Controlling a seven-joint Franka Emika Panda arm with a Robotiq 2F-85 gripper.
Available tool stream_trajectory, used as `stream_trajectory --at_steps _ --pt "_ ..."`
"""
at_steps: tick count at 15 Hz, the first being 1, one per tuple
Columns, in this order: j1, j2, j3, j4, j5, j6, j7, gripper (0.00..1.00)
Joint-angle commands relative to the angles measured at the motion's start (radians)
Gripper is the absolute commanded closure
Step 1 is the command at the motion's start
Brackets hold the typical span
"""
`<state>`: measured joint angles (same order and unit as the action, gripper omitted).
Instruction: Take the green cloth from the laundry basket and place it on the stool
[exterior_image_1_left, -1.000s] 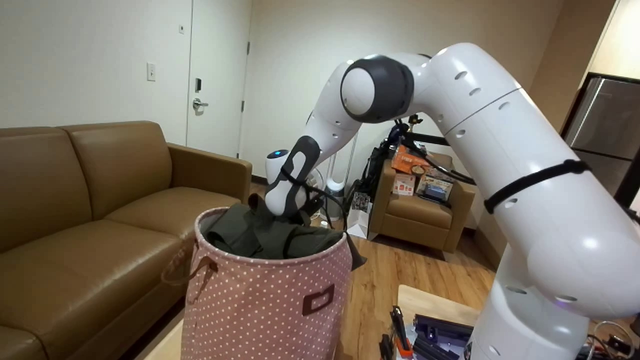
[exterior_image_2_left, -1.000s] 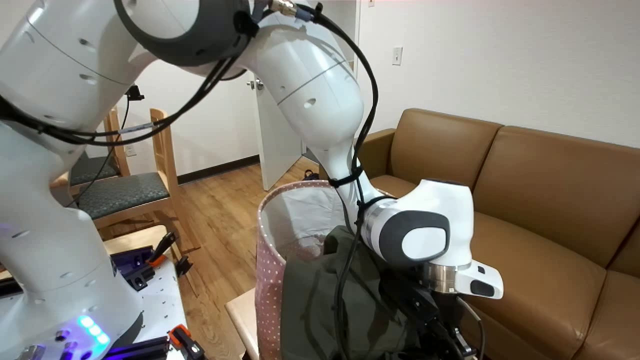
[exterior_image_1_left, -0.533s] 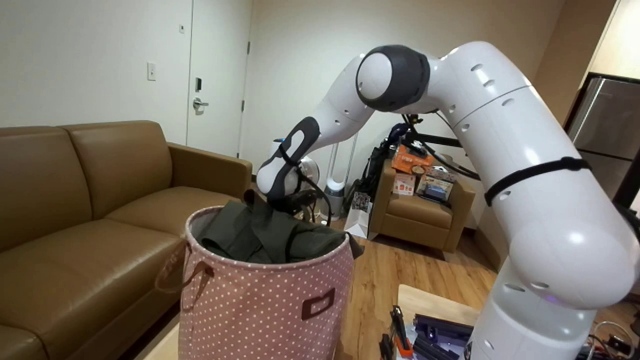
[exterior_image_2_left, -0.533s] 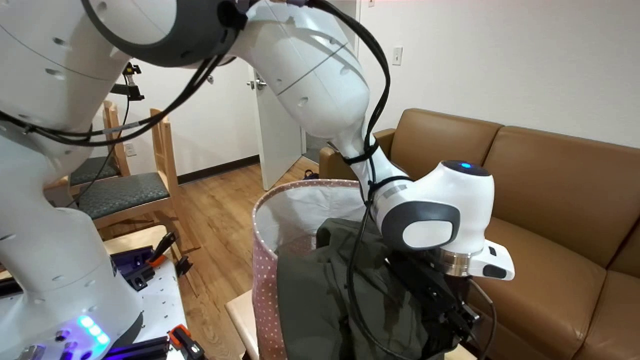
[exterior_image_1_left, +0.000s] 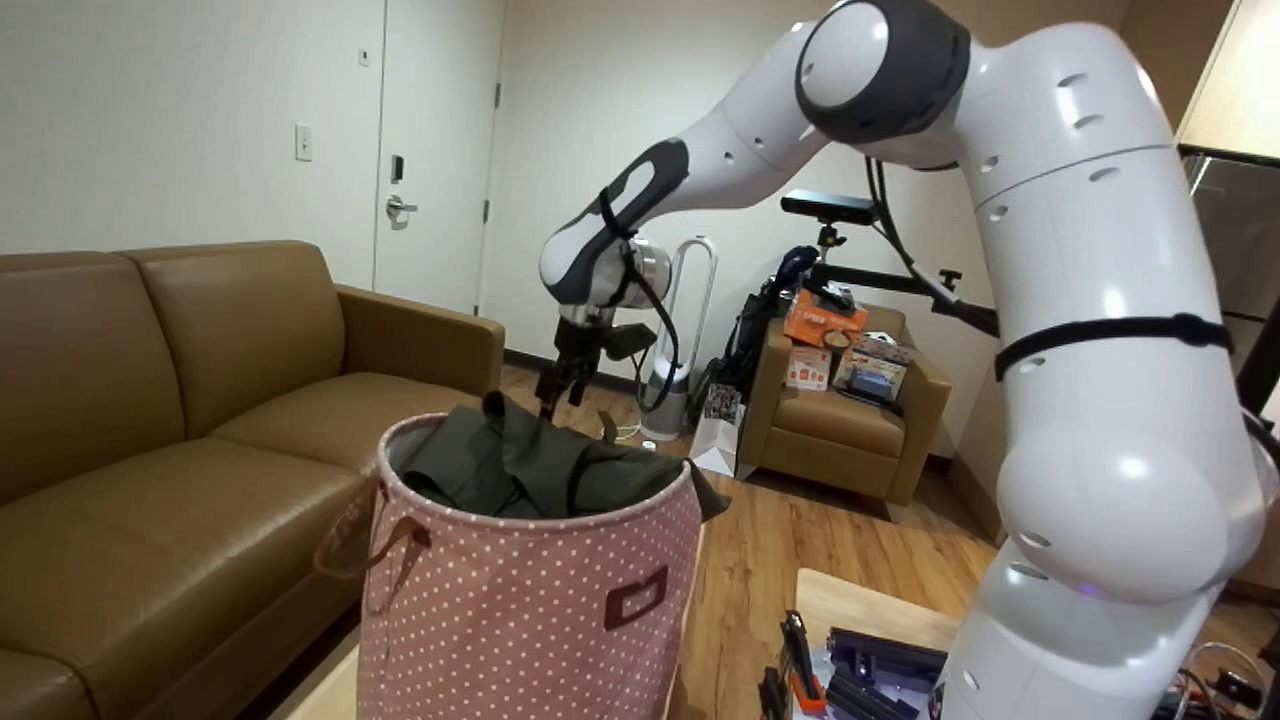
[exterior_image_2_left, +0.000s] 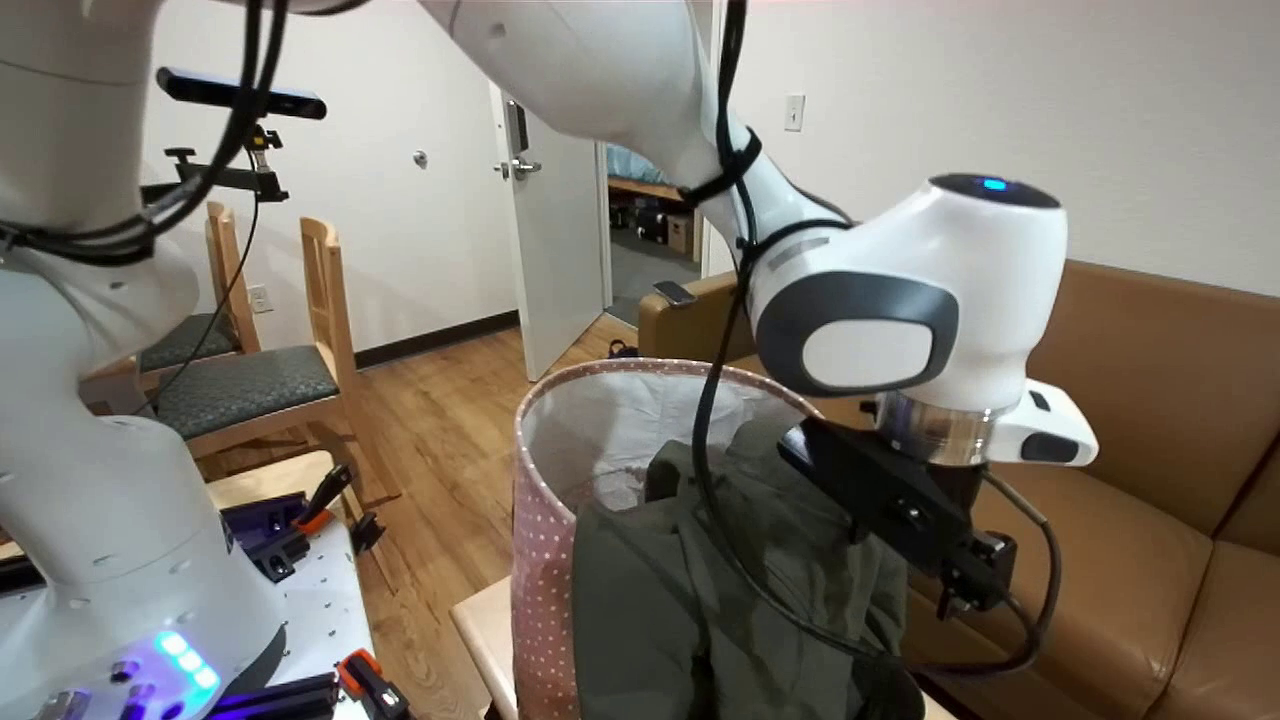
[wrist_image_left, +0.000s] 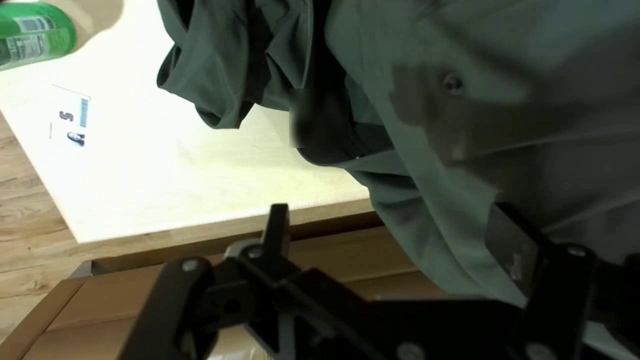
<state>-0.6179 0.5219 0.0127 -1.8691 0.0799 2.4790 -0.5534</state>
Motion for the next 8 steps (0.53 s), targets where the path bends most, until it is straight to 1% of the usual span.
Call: stream_trajectory --at_steps 1,4,6,7,8 --pt "-0.014 -0.204 -0.014 -0.132 0.043 -0.050 -0.149 0.00" --pt "-0.006 -0.344 -0.045 -0.222 0.076 -0.051 -0.330 0.00" --pt "0.018 -0.408 -0.089 -0.293 0.083 -0.031 -0.436 0.00" --pt "0.022 -0.428 -0.107 -0.316 0.098 -0.056 -0.521 0.00" --pt "-0.053 -0.443 -0.029 -0.342 0.131 -0.051 -0.588 0.00"
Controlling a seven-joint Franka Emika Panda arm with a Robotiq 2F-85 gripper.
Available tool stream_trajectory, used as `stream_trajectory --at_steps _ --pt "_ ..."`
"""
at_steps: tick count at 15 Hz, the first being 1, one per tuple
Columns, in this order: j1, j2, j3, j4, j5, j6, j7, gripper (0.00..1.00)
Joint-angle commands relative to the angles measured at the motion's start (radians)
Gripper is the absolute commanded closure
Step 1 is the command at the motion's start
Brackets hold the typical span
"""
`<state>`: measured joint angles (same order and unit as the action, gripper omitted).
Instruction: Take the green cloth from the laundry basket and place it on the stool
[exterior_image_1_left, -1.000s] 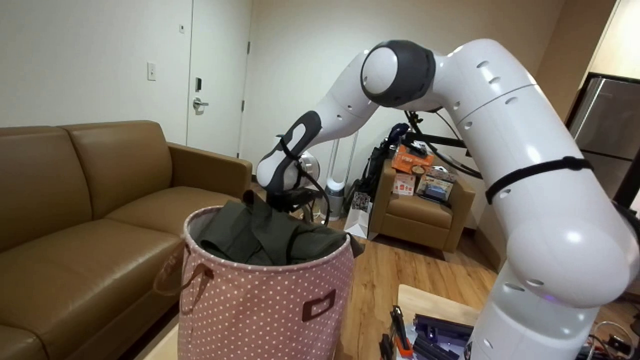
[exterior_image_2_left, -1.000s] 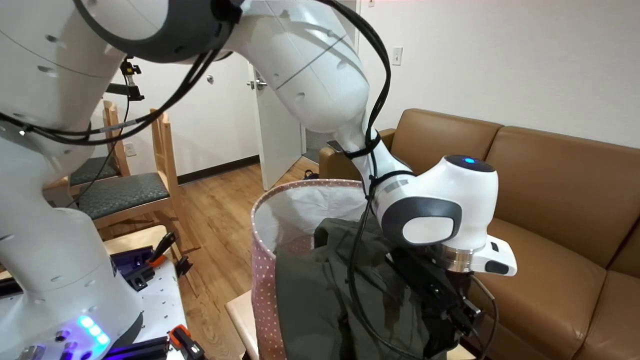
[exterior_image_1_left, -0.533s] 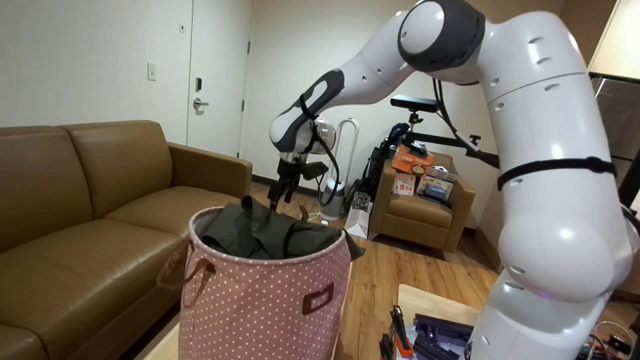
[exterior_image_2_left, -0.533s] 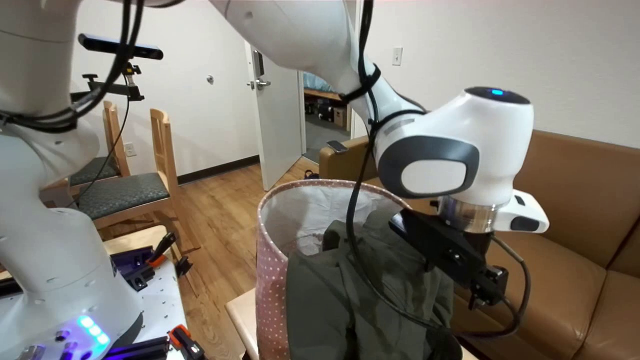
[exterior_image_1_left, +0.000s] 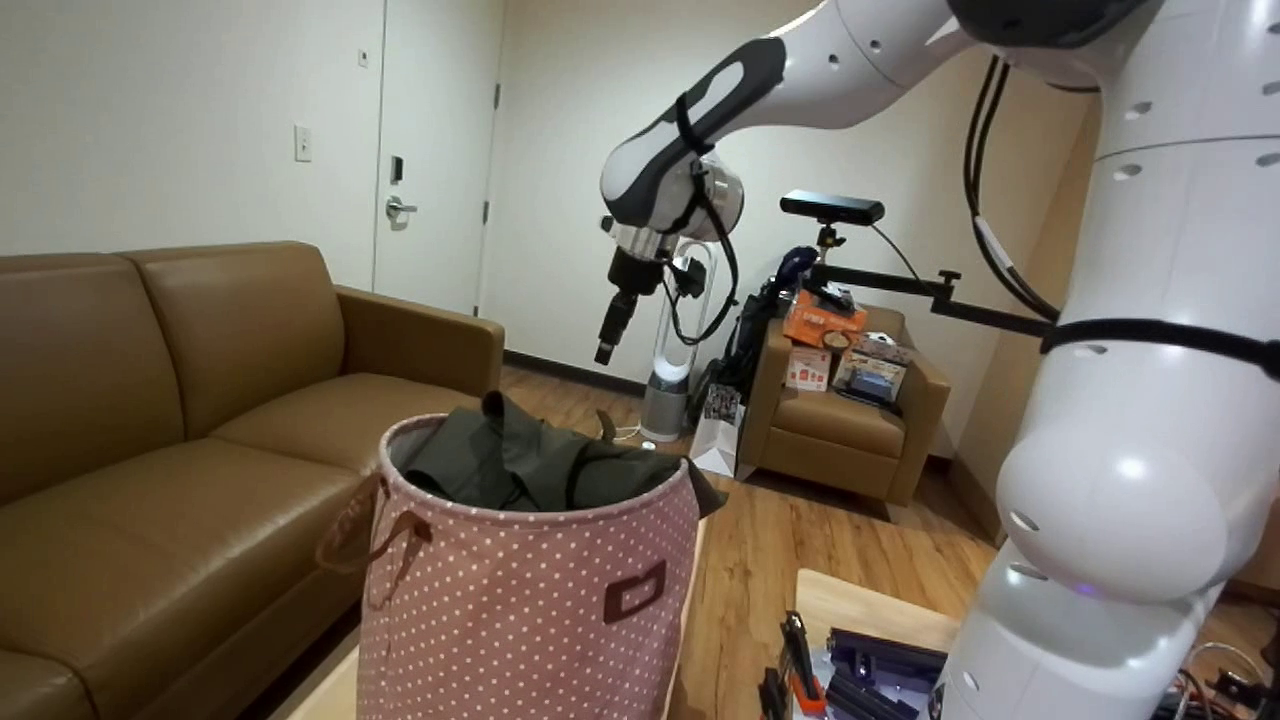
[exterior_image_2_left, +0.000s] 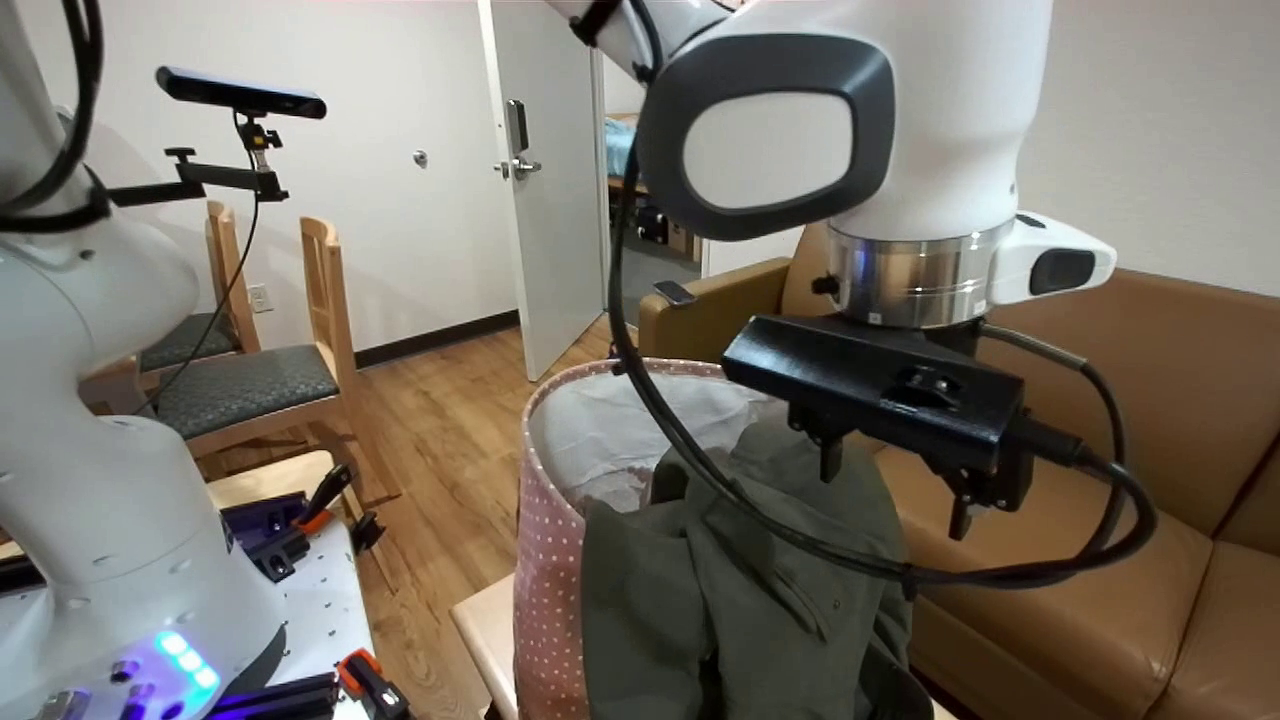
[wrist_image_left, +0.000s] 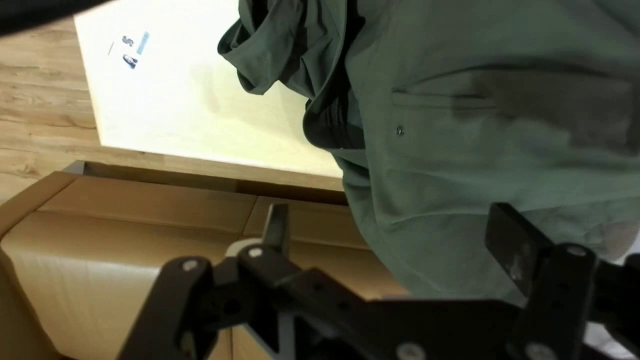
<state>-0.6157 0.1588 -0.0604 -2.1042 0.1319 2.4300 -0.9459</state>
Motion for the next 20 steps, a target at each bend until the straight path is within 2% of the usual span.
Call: stream_trajectory --at_steps 1,2,3,5,10,13,19,20 --pt "-0.035 -0.091 0.015 -0.144 0.113 0.022 -0.267 0.00" --pt "-0.049 -0.101 0.039 -0.166 0.185 0.005 -0.337 0.00" --pt "0.041 -0.098 -0.047 -0.190 0.202 0.011 -0.408 0.00" --pt "0.081 -0.099 -0.077 -0.224 0.197 0.017 -0.500 0.00" --pt "0.176 -0.112 -0.154 -0.285 0.131 0.015 -0.636 0.00" --pt "0.212 -0.109 -0.172 -0.305 0.102 0.008 -0.687 0.00" --pt "0.252 -0.084 -0.164 -0.340 0.131 0.153 -0.956 0.00" --pt "0.254 -0.072 -0.163 -0.336 0.139 0.168 -1.002 0.25"
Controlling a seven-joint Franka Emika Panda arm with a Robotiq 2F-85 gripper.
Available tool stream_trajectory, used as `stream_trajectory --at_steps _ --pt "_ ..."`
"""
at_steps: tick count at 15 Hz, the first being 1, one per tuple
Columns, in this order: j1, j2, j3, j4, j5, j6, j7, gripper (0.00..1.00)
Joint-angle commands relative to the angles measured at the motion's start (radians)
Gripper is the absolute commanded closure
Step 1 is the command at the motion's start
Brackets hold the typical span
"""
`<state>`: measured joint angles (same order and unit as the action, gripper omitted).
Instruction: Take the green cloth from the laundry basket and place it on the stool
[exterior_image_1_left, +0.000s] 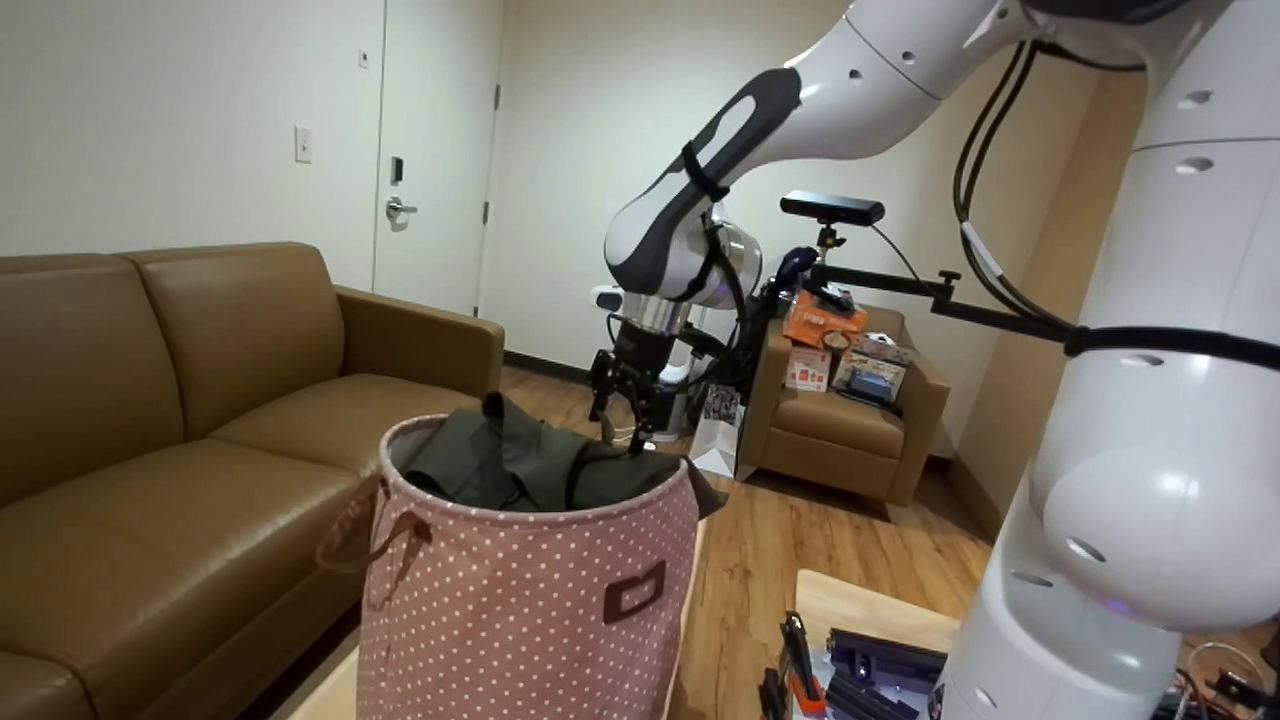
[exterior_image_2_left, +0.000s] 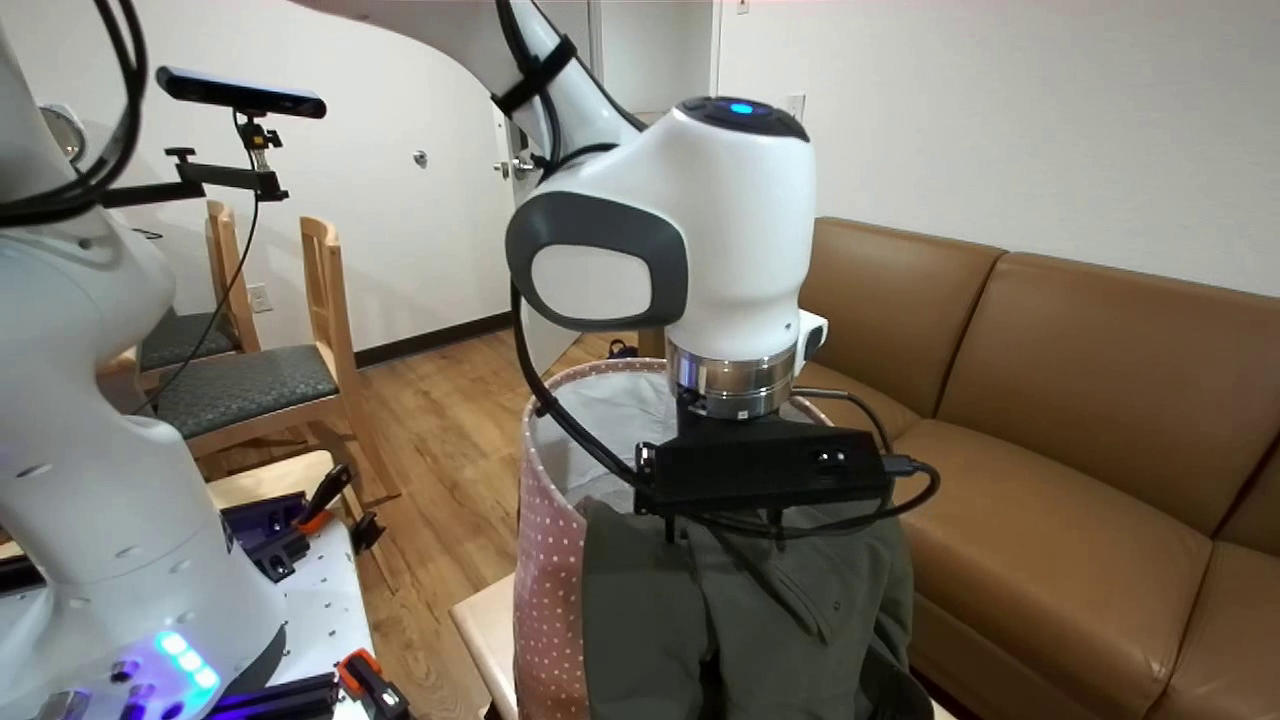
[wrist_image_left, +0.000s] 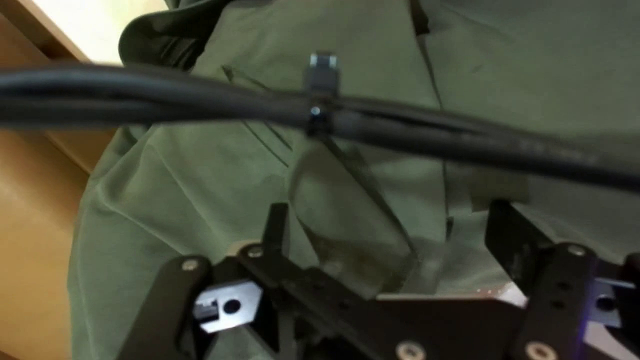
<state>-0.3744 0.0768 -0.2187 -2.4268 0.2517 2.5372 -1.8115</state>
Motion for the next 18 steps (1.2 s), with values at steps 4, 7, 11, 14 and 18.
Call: stream_trajectory --at_steps 4,7,11,14,18 --pt "0.003 0.056 -0.003 0.012 0.059 0.059 -0.272 0.47" --pt "-0.007 0.072 -0.004 0.020 0.073 0.049 -0.321 0.67" --pt "-0.019 0.073 -0.008 0.030 0.084 0.033 -0.331 0.92" --pt "-0.030 0.053 -0.016 0.043 0.119 0.000 -0.332 0.99" --pt "-0.054 -0.005 -0.037 0.062 0.206 -0.054 -0.353 0.97"
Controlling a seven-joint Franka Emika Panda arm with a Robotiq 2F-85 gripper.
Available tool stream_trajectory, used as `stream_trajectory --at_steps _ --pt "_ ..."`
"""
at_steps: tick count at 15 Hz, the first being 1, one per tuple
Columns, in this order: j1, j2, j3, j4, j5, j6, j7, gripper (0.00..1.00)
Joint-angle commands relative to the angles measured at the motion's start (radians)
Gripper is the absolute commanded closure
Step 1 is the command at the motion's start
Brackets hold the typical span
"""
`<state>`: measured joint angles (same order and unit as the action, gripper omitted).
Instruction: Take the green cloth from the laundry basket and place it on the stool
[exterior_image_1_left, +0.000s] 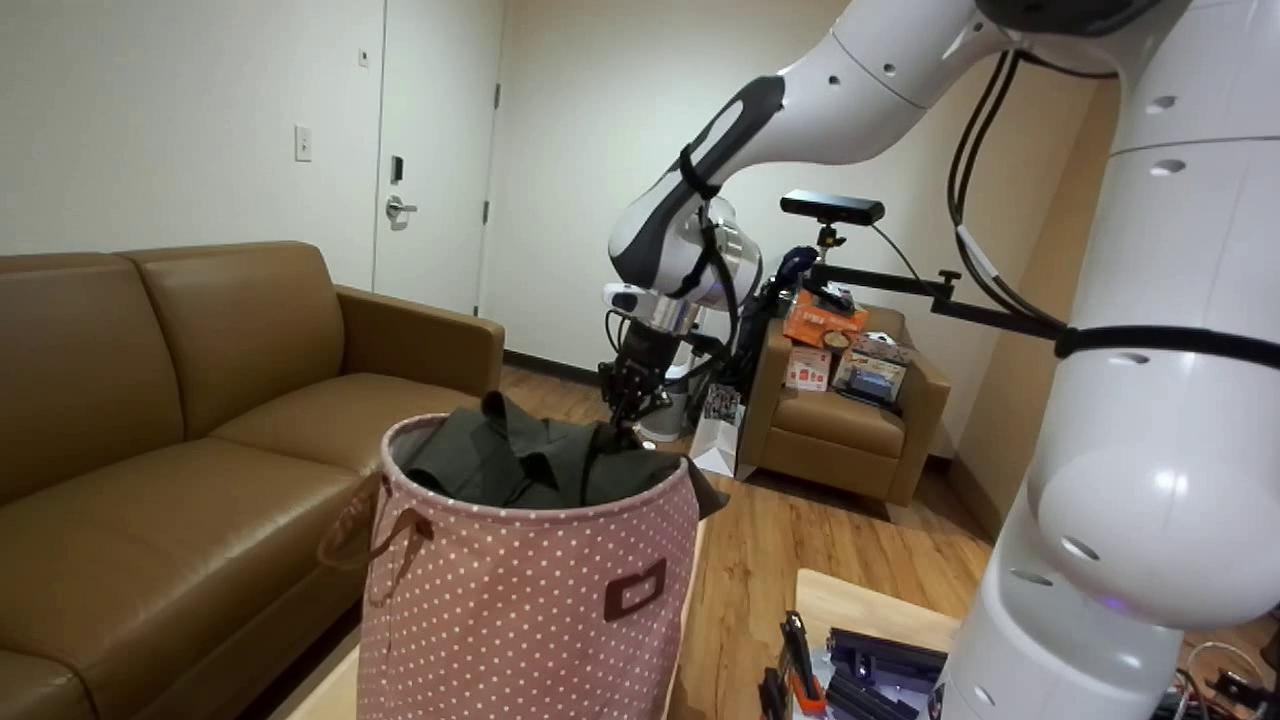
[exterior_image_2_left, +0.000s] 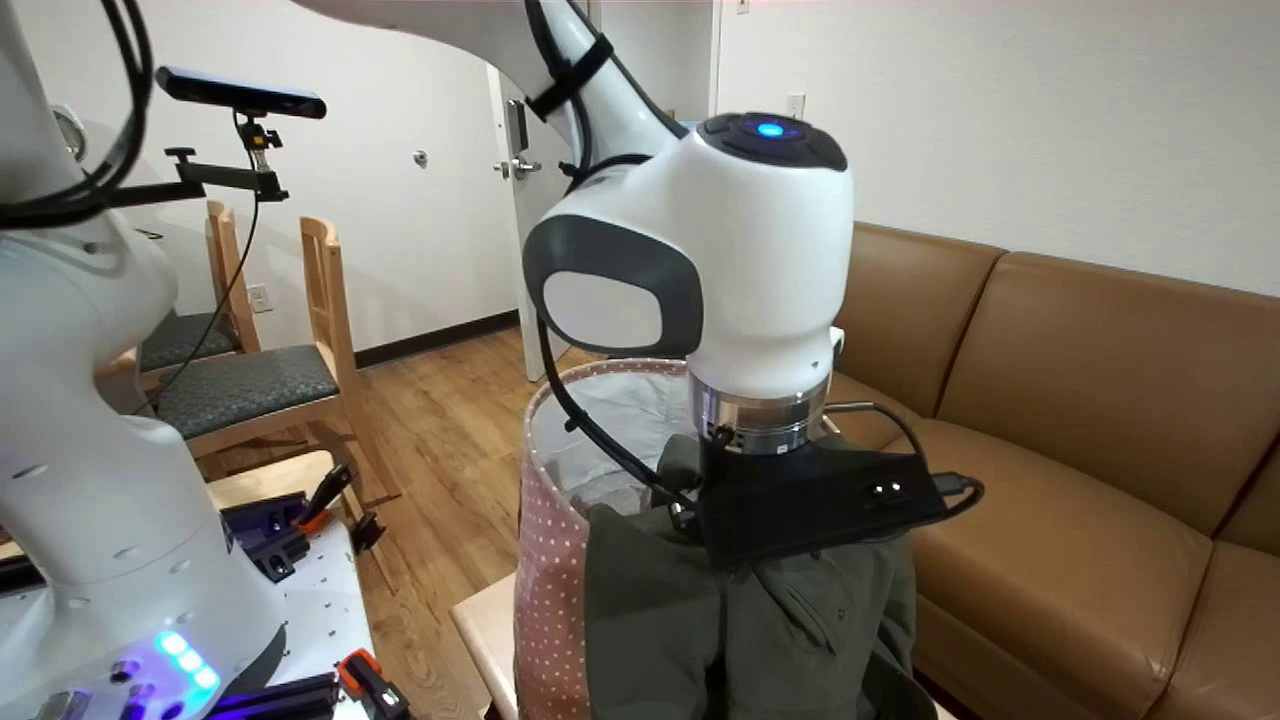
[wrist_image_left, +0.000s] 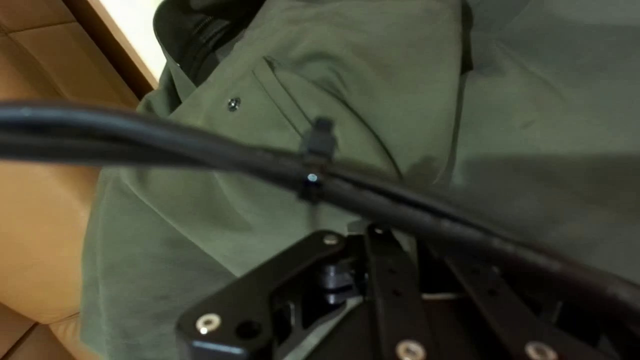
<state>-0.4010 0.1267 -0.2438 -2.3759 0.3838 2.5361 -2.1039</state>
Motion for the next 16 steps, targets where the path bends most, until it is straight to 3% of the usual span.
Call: stream_trajectory --at_steps 1,10,16 --pt "-0.035 -0.081 -0.024 0.012 0.102 -0.071 -0.074 0.97" --pt "-0.042 -0.332 -0.245 0.054 0.372 -0.253 -0.088 0.97" --pt "-0.040 -0.304 -0.374 0.204 0.519 -0.444 -0.011 0.97"
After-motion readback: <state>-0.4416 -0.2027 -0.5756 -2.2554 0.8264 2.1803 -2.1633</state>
